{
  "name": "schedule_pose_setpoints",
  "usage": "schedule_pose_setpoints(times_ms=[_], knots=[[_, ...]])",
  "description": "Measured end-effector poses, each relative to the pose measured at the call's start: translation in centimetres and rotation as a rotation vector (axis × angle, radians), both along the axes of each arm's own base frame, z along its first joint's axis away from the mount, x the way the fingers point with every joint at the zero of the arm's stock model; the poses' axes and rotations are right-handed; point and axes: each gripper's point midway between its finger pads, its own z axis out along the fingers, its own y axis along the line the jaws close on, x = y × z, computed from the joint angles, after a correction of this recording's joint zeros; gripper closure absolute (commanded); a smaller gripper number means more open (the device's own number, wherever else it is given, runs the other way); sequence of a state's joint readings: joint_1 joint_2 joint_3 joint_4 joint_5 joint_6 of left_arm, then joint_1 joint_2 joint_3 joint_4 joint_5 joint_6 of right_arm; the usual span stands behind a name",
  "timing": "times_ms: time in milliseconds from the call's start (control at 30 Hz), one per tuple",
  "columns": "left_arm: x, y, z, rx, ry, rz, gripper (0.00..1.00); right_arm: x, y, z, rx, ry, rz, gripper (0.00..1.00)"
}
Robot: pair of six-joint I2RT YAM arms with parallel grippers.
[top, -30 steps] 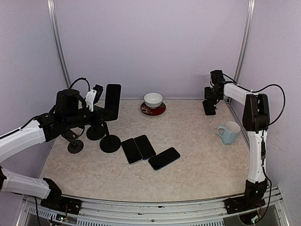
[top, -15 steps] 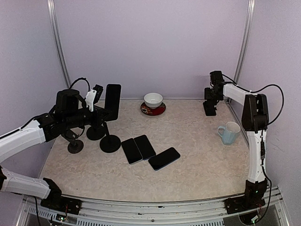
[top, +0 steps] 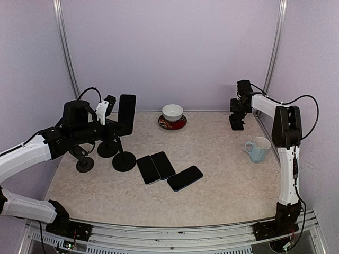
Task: Place the phone on the phone stand
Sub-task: Place the phone stand at the corner of the board, then pass from the right arm to the left
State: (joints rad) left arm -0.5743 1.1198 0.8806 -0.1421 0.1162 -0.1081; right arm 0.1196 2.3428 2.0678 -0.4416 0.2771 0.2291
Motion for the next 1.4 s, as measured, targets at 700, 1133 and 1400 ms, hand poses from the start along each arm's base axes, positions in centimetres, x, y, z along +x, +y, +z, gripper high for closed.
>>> schedule_pose_setpoints(times_ms=[700, 1133, 1400], knots=[[0.1, 0.2, 0.0, 0.0, 0.0, 0.005, 1.0, 0.7, 0.0, 0.4, -0.002, -0.015, 0.03, 0.0], [0.3, 0.4, 0.0, 0.0, 0.0, 0.014, 1.0, -11.1, 3.3, 12.1, 0.082, -0.105, 0.103, 0.0], [0.4, 0.5, 0.0, 0.002, -0.001, 0.018, 1.0, -19.7, 7.2, 17.3, 0.226, -0.198, 0.215, 0.0]])
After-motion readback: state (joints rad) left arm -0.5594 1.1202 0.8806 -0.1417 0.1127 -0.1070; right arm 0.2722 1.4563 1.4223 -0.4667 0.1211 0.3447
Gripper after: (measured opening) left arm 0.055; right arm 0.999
